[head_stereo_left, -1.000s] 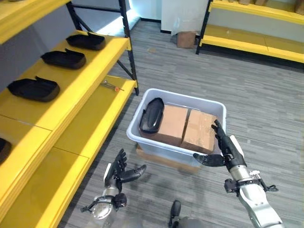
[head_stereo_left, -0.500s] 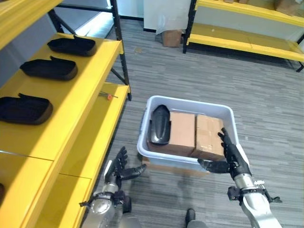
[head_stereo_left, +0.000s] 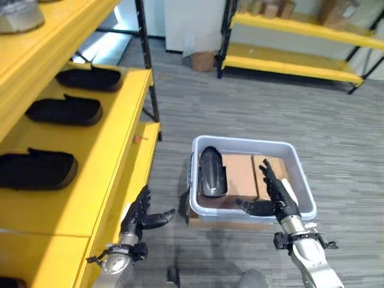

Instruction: Move parts from the plastic box to the shelf.

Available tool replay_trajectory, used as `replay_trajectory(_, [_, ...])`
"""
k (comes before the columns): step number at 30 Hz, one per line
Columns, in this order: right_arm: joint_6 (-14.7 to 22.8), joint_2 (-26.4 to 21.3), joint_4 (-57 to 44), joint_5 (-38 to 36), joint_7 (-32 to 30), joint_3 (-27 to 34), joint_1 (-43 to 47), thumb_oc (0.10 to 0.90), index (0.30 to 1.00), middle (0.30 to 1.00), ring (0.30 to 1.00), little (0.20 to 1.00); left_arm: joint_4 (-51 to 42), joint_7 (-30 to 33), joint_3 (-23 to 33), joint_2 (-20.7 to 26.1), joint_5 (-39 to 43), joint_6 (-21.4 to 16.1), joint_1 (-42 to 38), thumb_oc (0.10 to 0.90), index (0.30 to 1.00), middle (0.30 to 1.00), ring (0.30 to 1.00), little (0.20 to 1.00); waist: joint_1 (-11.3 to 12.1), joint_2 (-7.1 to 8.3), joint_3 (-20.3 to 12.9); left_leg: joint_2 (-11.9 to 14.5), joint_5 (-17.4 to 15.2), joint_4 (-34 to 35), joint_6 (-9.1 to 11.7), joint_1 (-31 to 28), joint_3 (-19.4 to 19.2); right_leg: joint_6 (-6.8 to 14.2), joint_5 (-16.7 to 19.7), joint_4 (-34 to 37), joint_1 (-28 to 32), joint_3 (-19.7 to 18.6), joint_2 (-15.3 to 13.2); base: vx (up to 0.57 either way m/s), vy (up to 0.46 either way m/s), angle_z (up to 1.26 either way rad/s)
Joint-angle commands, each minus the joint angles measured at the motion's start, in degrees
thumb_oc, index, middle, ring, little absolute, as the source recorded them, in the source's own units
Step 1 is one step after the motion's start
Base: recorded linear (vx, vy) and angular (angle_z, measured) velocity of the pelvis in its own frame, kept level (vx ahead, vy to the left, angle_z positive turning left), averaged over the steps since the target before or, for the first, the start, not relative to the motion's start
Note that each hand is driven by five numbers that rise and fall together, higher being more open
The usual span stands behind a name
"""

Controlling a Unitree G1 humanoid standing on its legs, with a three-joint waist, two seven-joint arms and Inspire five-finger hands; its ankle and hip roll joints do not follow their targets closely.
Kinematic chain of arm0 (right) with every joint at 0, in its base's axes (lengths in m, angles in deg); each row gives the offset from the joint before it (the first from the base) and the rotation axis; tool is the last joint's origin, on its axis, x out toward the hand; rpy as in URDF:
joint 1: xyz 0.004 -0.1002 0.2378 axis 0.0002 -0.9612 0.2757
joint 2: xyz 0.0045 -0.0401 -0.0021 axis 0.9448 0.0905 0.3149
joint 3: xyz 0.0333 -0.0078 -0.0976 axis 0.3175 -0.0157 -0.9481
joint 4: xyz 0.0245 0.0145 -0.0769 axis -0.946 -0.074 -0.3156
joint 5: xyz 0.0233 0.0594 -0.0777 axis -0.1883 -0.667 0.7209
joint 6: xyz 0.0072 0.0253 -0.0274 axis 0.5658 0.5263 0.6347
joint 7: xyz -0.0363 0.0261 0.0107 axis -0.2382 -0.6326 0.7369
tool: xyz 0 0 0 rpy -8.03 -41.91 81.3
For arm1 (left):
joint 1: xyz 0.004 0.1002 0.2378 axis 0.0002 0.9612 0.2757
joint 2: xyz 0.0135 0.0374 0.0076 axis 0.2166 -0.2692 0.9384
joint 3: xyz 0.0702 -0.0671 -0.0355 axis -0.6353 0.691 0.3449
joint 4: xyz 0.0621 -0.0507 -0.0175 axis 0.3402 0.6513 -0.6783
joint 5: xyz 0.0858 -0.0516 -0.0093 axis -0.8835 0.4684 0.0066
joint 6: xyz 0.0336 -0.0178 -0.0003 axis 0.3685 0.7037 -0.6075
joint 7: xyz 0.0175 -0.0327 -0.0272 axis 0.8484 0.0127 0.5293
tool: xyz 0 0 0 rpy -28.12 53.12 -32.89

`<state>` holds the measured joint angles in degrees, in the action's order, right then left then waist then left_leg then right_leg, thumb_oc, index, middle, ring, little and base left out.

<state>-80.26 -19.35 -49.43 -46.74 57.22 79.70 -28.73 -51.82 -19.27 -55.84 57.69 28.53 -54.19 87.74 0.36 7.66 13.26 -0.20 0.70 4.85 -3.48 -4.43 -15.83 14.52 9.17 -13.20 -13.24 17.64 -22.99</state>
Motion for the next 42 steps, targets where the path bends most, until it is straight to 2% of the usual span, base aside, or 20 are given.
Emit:
replay_trajectory(1, [5.04,-2.67,-3.41,0.96,-0.91,3.31,5.99,0.9,1.0,1.0,1.0,1.0,-6.62,-0.39,2.34,-1.21,-2.1,-4.51,-1.87,0.9,1.0,1.0,1.0,1.0,-0.95,-1.47,-0.33,3.77,-2.79,0.03,3.76,-3.98,4.01,-1.38,7.08,7.95,1.31,0.16,4.41,0.06,-0.095,-0.06])
replay_trajectory(2, [5.03,-2.68,-3.43,0.96,-0.91,3.31,5.97,0.9,1.0,1.0,1.0,1.0,-6.63,-0.39,2.34,-1.22,-2.1,-4.51,-1.85,0.9,1.0,1.0,1.0,1.0,-0.93,-1.49,-0.34,3.79,-2.81,0.03,3.77,-3.99,3.98,-1.38,7.07,7.95,1.3,0.14,4.43,0.12,-0.104,0.18])
replay_trajectory(3, [5.16,-2.55,-3.73,0.72,-0.72,3.4,5.73,0.9,1.0,1.0,1.0,1.0,-6.06,-0.52,1.84,-1.49,-1.87,-4.59,-2.22,0.9,1.0,1.0,1.0,1.0,-1.71,-1.29,-0.77,3.89,-2.54,0.01,4.11,-3.72,4.94,-1.65,6.05,8.44,1.61,-3.28,5.65,0.18,-0.152,0.24])
replay_trajectory(4, [5.24,-2.74,-3.78,0.4,-0.1,3.46,4.89,0.9,1.0,1.0,1.0,1.0,-6.15,-1.04,1.6,-2.09,-1.78,-4.77,-1.64,0.9,1.0,1.0,1.0,1.0,-1.64,-1.11,-1.86,4.27,-2.62,0.11,4.54,-3.64,5.09,-2.16,5.05,10.24,2.89,-4.06,6.99,0.18,-0.154,0.32])
replay_trajectory(7, [5.35,-3.07,-4.22,-0.31,-0.01,3.88,4.34,0.9,1.0,1.0,1.0,1.0,-6.58,-1.15,1.42,-2.66,-1.16,-4.83,-1.25,0.9,1.0,1.0,1.0,1.0,-1.66,-1.66,-2.79,5.52,-2.47,-0.1,5.34,-3.36,5.28,-2.67,3.76,10.56,3.61,-2.62,7.87,0.17,-0.188,0.38])
replay_trajectory(13, [6.0,-4.36,-4.91,-1.67,-0.66,5.0,3.85,0.9,1.0,1.0,1.0,1.0,-6.38,-1.25,0.46,-3.0,0.52,-4.72,-1.51,0.9,1.0,1.0,1.0,1.0,-2.84,-2.99,-3.85,9.94,-1.25,-1.92,8.04,-1.59,6.53,-4.56,-0.15,9.93,4.77,-0.52,10.69,0.1,-0.196,0.15])
replay_trajectory(14, [6.23,-4.79,-4.88,-2.04,-1.02,4.91,4.1,0.9,1.0,1.0,1.0,1.0,-6.74,-1.02,0.38,-3.1,1.01,-4.72,-1.76,0.9,1.0,1.0,1.0,1.0,-2.67,-3.11,-3.32,11.1,-0.71,-4.97,8.79,0.16,6.89,-5.39,-1.15,9.89,5.05,-0.26,11.29,0.04,-0.188,0.11])
replay_trajectory(17, [6.39,-5.34,-4.93,-2.48,-0.94,4.84,4.17,0.9,1.0,1.0,1.0,1.0,-7.12,-1.29,0.4,-3.17,1.47,-4.9,-1.55,0.9,1.0,1.0,1.0,1.0,-2.46,-3.25,-2.39,11.71,-0.31,-11.22,9.54,3.21,8.68,-6.57,-2.12,10.01,5.76,0.18,11.95,0.01,-0.133,0.17])
replay_trajectory(19, [6.83,-6.72,-5.29,-2.75,-0.94,4.7,4.99,0.9,1.0,1.0,1.0,1.0,-7.8,-1.15,-0.14,-2.69,1.69,-5.34,-2.04,0.9,1.0,1.0,1.0,1.0,-0.79,-2.55,0.49,8.74,1.26,-19.07,10.57,8.27,15.26,-7.86,-2.41,9.64,6.22,-0.32,12.15,-0.07,-0.133,0.18])
replay_trajectory(20, [6.93,-6.79,-5.22,-2.71,-1.08,4.75,5.16,0.9,1.0,1.0,1.0,1.0,-8.06,-1.25,-0.17,-2.51,1.83,-5.2,-2.02,0.9,1.0,1.0,1.0,1.0,-0.85,-2.31,0.67,8.82,1.35,-17.84,10.4,9.2,15.87,-7.82,-2.57,9.78,6.25,-0.07,12.06,-0.03,-0.054,0.01])
replay_trajectory(22, [6.73,-6.99,-4.9,-2.18,-1.65,4.99,5.1,0.9,1.0,1.0,1.0,1.0,-8.84,-1.45,0.04,-2.18,2.22,-4.97,-1.58,0.9,1.0,1.0,1.0,1.0,-1.01,-2.15,0.39,11.75,1.73,-11.48,10.04,9.84,14.87,-6.99,-2.8,10.51,6.65,0.09,11.5,0.05,0.051,0.11])
replay_trajectory(23, [6.73,-6.99,-4.91,-2.17,-1.67,4.96,5.06,0.9,1.0,1.0,1.0,1.0,-8.91,-1.45,0.06,-2.17,2.24,-4.93,-1.49,0.9,1.0,1.0,1.0,1.0,-0.95,-2.16,0.33,11.81,1.92,-10.95,10.08,9.51,14.73,-6.99,-2.84,10.54,6.68,0.04,11.57,0.06,0.089,0.14])
replay_trajectory(24, [6.69,-7.02,-4.92,-2.03,-1.92,5.09,4.98,0.9,1.0,1.0,1.0,1.0,-9.22,-1.35,0.07,-2.07,2.21,-4.99,-1.24,0.9,1.0,1.0,1.0,1.0,-0.85,-2.29,0.34,13.15,3.48,-8.2,10.18,9.85,14.17,-6.71,-2.99,10.66,6.82,-0.21,11.41,0.09,0.175,0.04])
replay_trajectory(25, [6.88,-7.67,-4.82,-0.96,-2.49,5.32,5.52,0.9,1.0,1.0,1.0,1.0,-8.99,-1.2,0.13,-1.91,1.81,-4.98,-1.21,0.9,1.0,1.0,1.0,1.0,-0.47,-3.08,0.62,15.22,7.75,-3.55,10.83,11.47,14.44,-5.85,-3.35,10.73,7.18,-0.84,10.9,0.09,0.176,0.14])
replay_trajectory(28, [6.69,-8.18,-4.66,0.55,-2.34,4.98,5.8,0.9,1.0,1.0,1.0,1.0,-9.11,-1.76,0.11,-2.1,1.88,-5.06,-0.57,0.9,1.0,1.0,1.0,1.0,-0.21,-4.09,0.43,14.55,6.7,-2.0,10.85,9.85,14.49,-5.35,-3.33,10.75,7.2,-2.12,10.78,0.07,0.179,-0.1])
replay_trajectory(30, [6.29,-8.59,-4.55,2.66,-2.39,5.22,6.23,0.9,1.0,1.0,1.0,1.0,-9.25,-2.28,-0.09,-2.09,2.34,-5.27,-0.77,0.9,1.0,1.0,1.0,1.0,-0.78,-4.72,0.43,13.83,5.95,-2.33,10.88,9.36,12.05,-4.76,-2.28,10.8,7.13,-2.49,9.31,0.07,0.194,-0.59])
replay_trajectory(36, [5.38,-8.25,-1.93,4.14,-4.5,4.34,11.47,0.9,1.0,1.0,1.0,1.0,-9.63,-1.66,-0.68,0.41,1.91,-5.79,-3.73,0.9,1.0,1.0,1.0,1.0,-0.2,-3.31,3.26,10.58,3.32,-4.19,9.02,9.24,8.28,-3.33,-0.11,9.96,4.53,-5.13,5.81,0.0,0.175,-0.13])
replay_trajectory(39, [4.02,-13.83,1.44,10.97,-7.53,5.1,17.01,0.9,1.0,1.0,1.0,1.0,-11.41,-1.38,-1.06,2.03,1.98,-6.28,-5.64,0.9,1.0,1.0,1.0,1.0,0.16,-3.02,5.75,9.39,2.59,-5.62,8.62,11.19,8.26,-2.77,0.51,9.66,2.9,-4.91,4.07,-0.04,0.073,-0.03])
replay_trajectory(41, [4.03,-14.99,2.05,11.82,-8.34,5.15,18.5,0.9,1.0,1.0,1.0,1.0,-11.89,-1.38,-1.19,2.32,2.02,-6.34,-6.12,0.9,1.0,1.0,1.0,1.0,0.12,-3.07,6.5,9.13,2.47,-6.12,8.55,11.91,8.43,-2.74,0.61,9.36,2.25,-5.05,3.8,-0.05,0.02,0.02])
replay_trajectory(42, [3.57,-18.01,3.21,14.92,-8.44,5.05,19.78,0.9,1.0,1.0,1.0,1.0,-12.15,-1.33,-1.24,2.78,2.13,-6.57,-6.35,0.9,1.0,1.0,1.0,1.0,0.25,-3.06,7.32,9.03,2.62,-6.32,8.56,12.69,8.53,-2.72,0.77,9.13,1.56,-5.15,3.54,-0.05,0.017,0.04])
